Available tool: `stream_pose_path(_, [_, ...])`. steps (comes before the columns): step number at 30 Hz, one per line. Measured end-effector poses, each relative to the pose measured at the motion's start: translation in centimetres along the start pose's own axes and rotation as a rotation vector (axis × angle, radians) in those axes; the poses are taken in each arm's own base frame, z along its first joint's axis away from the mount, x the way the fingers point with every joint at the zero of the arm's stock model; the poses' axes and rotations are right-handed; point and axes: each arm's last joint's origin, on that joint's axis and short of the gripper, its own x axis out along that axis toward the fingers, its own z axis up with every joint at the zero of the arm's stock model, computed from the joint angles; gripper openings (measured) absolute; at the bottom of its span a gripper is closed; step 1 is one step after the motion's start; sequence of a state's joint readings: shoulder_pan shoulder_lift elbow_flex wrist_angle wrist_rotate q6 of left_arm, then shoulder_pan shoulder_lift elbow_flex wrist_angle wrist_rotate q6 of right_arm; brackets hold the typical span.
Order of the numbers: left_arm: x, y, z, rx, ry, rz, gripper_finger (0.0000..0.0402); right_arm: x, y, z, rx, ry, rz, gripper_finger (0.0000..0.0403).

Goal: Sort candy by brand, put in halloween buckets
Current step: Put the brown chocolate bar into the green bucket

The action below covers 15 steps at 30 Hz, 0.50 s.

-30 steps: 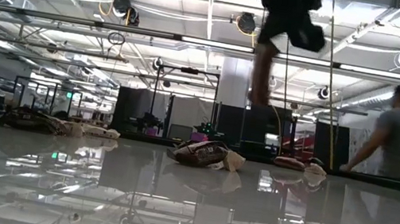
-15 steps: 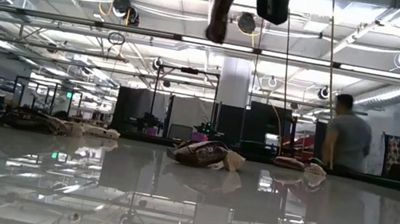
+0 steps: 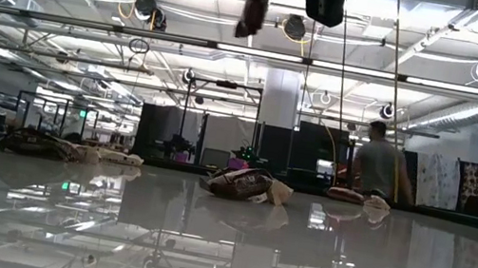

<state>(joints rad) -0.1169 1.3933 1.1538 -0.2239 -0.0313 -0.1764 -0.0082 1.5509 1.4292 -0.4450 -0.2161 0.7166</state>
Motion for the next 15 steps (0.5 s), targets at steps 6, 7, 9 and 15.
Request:
stream_pose_path(6, [0.0, 0.01, 0.04, 0.0, -0.004, 0.0, 0.0117, 0.01, 0.0, 0.0, -0.003, 0.0, 0.001, 0.0])
stream_pose_path(7, [0.0, 0.01, 0.04, 0.0, -0.004, 0.004, 0.0103, 0.01, 0.0, 0.0, -0.007, 0.0, 0.001, 0.0])
stream_pose_path(9, [0.0, 0.04, 0.04, 0.0, -0.006, 0.016, 0.0072, 0.01, 0.05, 0.05, -0.022, -0.005, 0.007, 0.0])
stream_pose_path(15, [0.01, 0.46, 0.11, -0.005, -0.009, 0.036, 0.0008, 0.01, 0.13, 0.15, -0.05, -0.016, 0.014, 0.0])
